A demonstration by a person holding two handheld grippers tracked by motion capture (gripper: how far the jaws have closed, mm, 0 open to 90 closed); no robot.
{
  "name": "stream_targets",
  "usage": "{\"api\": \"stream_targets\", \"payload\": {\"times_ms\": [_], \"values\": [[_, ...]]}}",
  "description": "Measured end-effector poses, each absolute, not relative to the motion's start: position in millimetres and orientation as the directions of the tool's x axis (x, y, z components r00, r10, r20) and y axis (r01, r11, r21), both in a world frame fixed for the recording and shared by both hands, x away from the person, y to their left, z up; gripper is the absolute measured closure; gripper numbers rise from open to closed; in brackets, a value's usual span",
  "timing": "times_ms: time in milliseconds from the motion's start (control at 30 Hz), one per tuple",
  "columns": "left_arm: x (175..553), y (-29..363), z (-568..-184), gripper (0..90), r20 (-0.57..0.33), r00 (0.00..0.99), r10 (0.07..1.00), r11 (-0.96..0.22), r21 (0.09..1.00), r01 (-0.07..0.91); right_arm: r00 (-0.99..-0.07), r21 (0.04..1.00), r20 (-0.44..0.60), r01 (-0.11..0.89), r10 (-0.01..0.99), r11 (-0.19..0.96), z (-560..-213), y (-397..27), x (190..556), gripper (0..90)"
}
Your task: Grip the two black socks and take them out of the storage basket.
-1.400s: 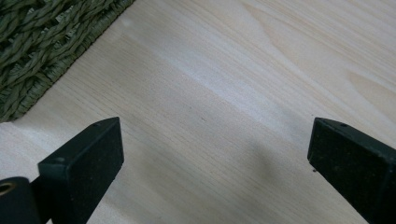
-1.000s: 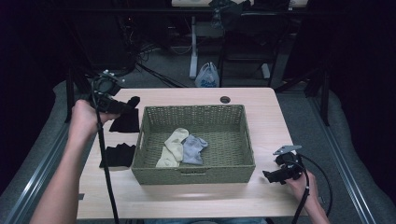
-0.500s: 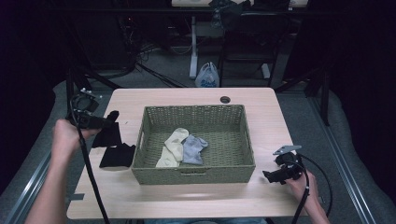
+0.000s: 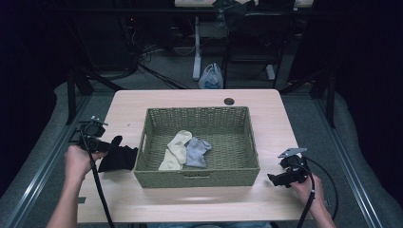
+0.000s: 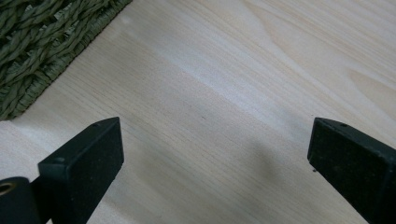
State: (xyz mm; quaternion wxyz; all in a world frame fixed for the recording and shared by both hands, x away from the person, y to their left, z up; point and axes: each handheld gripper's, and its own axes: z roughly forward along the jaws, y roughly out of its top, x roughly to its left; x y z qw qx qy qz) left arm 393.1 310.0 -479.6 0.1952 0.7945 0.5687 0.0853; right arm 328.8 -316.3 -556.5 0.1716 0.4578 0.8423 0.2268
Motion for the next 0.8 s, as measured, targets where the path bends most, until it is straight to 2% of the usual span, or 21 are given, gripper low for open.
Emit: {"api": "stream_targets", "payload": {"times_ms": [200, 300, 333, 367, 400, 500, 567, 667, 733, 800], "values": [[396, 313, -509, 75.8, -0.129, 0.304, 0.944, -0.233, 0.392, 0.89, -0.52, 0.538, -0.08, 0.696, 0.851, 0.476, -556, -316, 328, 3.0], [396, 314, -514, 69.7, -0.143, 0.294, 0.945, -0.219, 0.393, 0.893, -0.52, 0.538, -0.08, 0.696, 0.85, 0.476, -556, -316, 328, 3.0], [395, 315, -515, 66.2, -0.142, 0.286, 0.948, -0.212, 0.39, 0.896, -0.52, 0.537, -0.08, 0.696, 0.85, 0.476, -556, -316, 328, 3.0], [394, 315, -515, 52.2, -0.14, 0.278, 0.95, -0.207, 0.384, 0.9, -0.518, 0.536, -0.087, 0.696, 0.851, 0.478, -556, -317, 328, 3.0], [393, 314, -515, 44.3, -0.134, 0.273, 0.953, -0.204, 0.386, 0.9, -0.518, 0.536, -0.087, 0.696, 0.851, 0.478, -556, -317, 328, 3.0], [382, 316, -511, 24.4, -0.109, 0.243, 0.964, -0.177, 0.419, 0.891, -0.518, 0.543, -0.089, 0.691, 0.851, 0.477, -556, -317, 328, 3.0], [373, 317, -506, 15.2, -0.101, 0.245, 0.964, -0.176, 0.446, 0.878, -0.518, 0.537, -0.088, 0.694, 0.851, 0.479, -556, -317, 328, 3.0], [357, 316, -503, 10.6, -0.051, 0.229, 0.972, -0.176, 0.489, 0.854, -0.52, 0.54, -0.085, 0.693, 0.85, 0.478, -556, -316, 328, 3.0], [348, 315, -504, 5.1, -0.057, 0.227, 0.972, -0.168, 0.506, 0.846, -0.519, 0.542, -0.081, 0.693, 0.851, 0.475, -556, -316, 328, 3.0], [337, 313, -505, 3.7, -0.042, 0.225, 0.973, -0.172, 0.519, 0.837, -0.519, 0.54, -0.08, 0.695, 0.851, 0.474, -557, -316, 328, 3.0]]}}
